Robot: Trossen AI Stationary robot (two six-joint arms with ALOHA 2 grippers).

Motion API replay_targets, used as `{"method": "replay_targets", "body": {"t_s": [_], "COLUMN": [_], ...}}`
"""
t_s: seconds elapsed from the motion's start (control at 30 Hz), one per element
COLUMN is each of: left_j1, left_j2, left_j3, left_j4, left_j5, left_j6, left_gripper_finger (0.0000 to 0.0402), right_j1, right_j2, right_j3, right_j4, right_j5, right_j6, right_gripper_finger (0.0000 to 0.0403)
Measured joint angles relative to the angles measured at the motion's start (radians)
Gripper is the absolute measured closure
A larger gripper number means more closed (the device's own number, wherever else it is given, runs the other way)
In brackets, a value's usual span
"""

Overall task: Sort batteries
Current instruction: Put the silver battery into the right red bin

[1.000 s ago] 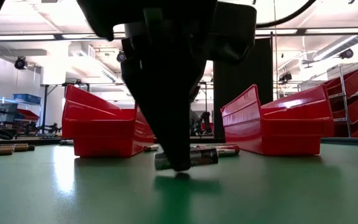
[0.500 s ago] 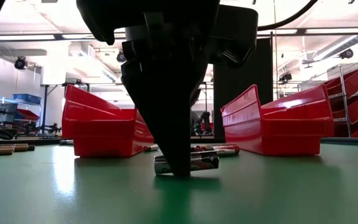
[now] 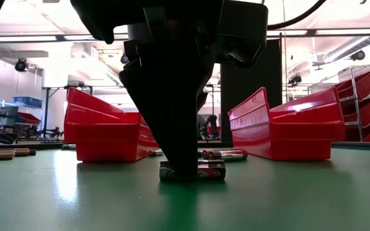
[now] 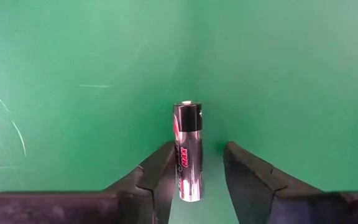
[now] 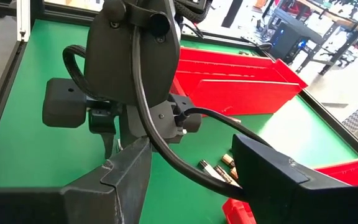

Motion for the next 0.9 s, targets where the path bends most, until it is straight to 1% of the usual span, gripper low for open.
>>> {"method": "replay_targets", "body": {"t_s": [0.5,0.9], "left_j1": [0.001,0.000], "left_j2": [0.005,0.005], "left_j3": [0.047,0.048], "left_j4": [-0.007,-0.021], "left_j5": [-0.029,-0.009], "left_j6": [0.006,0.008], "left_gripper_finger": [0.0244,0.0241], "right_j1": [-0.001,-0.001], "right_j2": [0.000,0.000], "right_j3": [-0.001,-0.001], "right_j4": [-0.004,-0.002], "right_j5": [0.000,-0.001], "right_j6": [-0.002,-0.002], "right_gripper_finger": [0.0186,0.0188]}}
